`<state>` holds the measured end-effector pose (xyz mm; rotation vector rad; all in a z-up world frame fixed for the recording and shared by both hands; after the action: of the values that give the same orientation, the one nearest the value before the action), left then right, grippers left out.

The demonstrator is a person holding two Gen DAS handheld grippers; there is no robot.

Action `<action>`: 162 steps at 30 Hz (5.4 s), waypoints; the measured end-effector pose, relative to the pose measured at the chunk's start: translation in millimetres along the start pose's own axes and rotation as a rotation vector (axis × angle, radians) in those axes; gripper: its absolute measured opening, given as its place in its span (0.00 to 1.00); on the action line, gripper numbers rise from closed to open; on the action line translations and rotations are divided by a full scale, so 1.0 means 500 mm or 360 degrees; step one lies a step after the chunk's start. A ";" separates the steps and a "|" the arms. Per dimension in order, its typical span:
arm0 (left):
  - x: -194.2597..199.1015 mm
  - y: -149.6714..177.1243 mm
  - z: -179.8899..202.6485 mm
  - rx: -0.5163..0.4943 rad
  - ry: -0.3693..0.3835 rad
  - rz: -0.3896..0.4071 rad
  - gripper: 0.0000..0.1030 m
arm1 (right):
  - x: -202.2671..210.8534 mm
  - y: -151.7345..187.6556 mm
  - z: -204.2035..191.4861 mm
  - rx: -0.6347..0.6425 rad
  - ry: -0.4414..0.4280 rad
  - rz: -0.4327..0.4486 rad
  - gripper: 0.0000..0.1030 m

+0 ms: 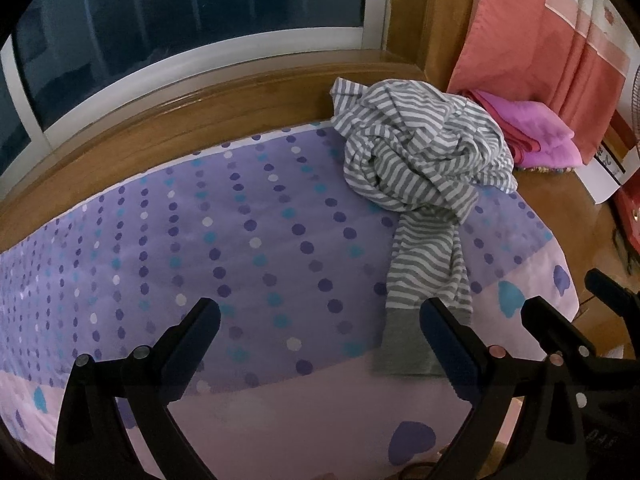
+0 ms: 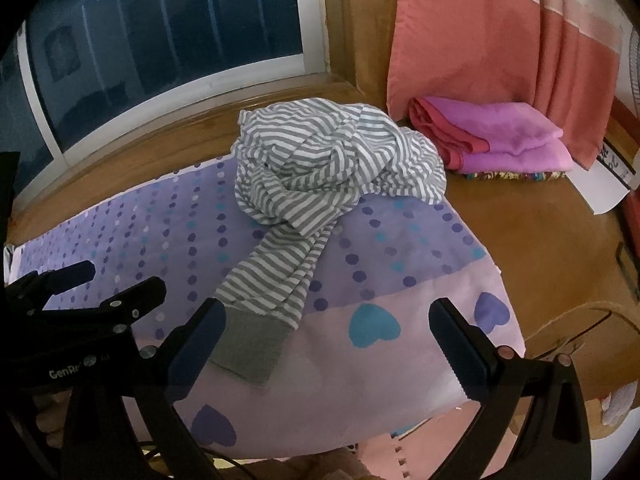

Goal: Fold clothes

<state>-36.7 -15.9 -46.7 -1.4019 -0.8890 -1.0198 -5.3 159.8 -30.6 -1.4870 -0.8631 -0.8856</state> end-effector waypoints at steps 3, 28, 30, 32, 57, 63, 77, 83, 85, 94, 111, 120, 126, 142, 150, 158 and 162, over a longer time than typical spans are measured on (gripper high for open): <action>-0.001 -0.004 -0.005 -0.0012 0.0004 0.0023 0.99 | -0.002 0.003 -0.008 -0.0002 0.0001 0.0008 1.00; -0.045 -0.076 0.043 -0.0009 -0.0012 -0.0035 0.99 | -0.058 -0.074 0.046 0.0053 -0.0050 -0.0056 1.00; -0.056 -0.082 0.054 0.0001 -0.0021 -0.0060 0.99 | -0.067 -0.082 0.057 0.0059 -0.0061 -0.0071 1.00; -0.065 -0.090 0.064 0.0015 -0.0030 -0.0082 0.99 | -0.077 -0.091 0.070 0.0062 -0.0074 -0.0083 1.00; -0.154 -0.255 0.131 0.0110 -0.0130 -0.0062 0.99 | -0.198 -0.253 0.124 0.0351 -0.0101 -0.0026 1.00; -0.200 -0.288 0.131 0.0121 -0.0139 -0.0076 0.99 | -0.217 -0.301 0.106 0.0535 0.0018 0.0136 1.00; -0.271 -0.280 0.137 0.0273 -0.0010 -0.0036 1.00 | -0.352 -0.349 0.149 0.0475 -0.0296 -0.0134 1.00; -0.266 -0.265 0.146 0.0303 -0.0012 -0.0022 1.00 | -0.350 -0.353 0.154 0.0503 -0.0299 -0.0164 0.99; -0.259 -0.262 0.154 0.0284 0.0026 -0.0054 0.82 | -0.339 -0.352 0.149 0.0516 -0.0327 -0.0146 0.83; -0.178 -0.233 0.204 0.0049 0.0061 0.0010 0.32 | -0.258 -0.350 0.106 0.0708 -0.0414 0.0040 0.25; 0.049 -0.049 -0.093 0.0228 -0.0076 0.0170 0.32 | -0.096 -0.164 -0.265 0.1026 -0.0839 0.0099 0.24; 0.015 0.072 -0.283 0.0379 0.0012 -0.0007 0.32 | -0.109 -0.040 -0.432 0.0977 -0.0810 -0.0081 0.25; -0.003 0.125 -0.306 0.0320 0.0093 -0.0046 0.32 | -0.128 0.012 -0.452 0.0919 -0.0592 -0.0096 0.43; 0.085 0.035 -0.172 -0.0160 0.0214 0.0162 0.43 | -0.042 -0.055 -0.199 0.0363 -0.0531 0.0067 0.63; 0.025 -0.023 -0.124 -0.0274 0.0261 0.0067 0.51 | -0.168 -0.157 -0.130 0.0171 -0.0649 -0.0132 0.63; -0.111 -0.023 -0.119 -0.0197 0.0239 -0.0144 0.51 | -0.300 -0.166 -0.195 0.0234 -0.0671 -0.0360 0.63; -0.109 -0.017 -0.136 -0.0117 0.0332 -0.0126 0.35 | -0.299 -0.145 -0.248 0.0410 -0.0622 -0.0353 0.37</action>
<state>-69.2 -80.8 -95.3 -1.3012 -0.7647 -1.2452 -144.2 37.0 -123.4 -1.3731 -1.3976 -0.6183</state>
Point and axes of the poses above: each gripper's, at about its wrist camera, not at the fingertips, and x roughly against the way its jaws point, z to its right, y to its underside, the point moved 5 cm from there along -x, roughly the way its jaws point, and after that the axes turned 14 degrees about -z, right-handed, at the moved point
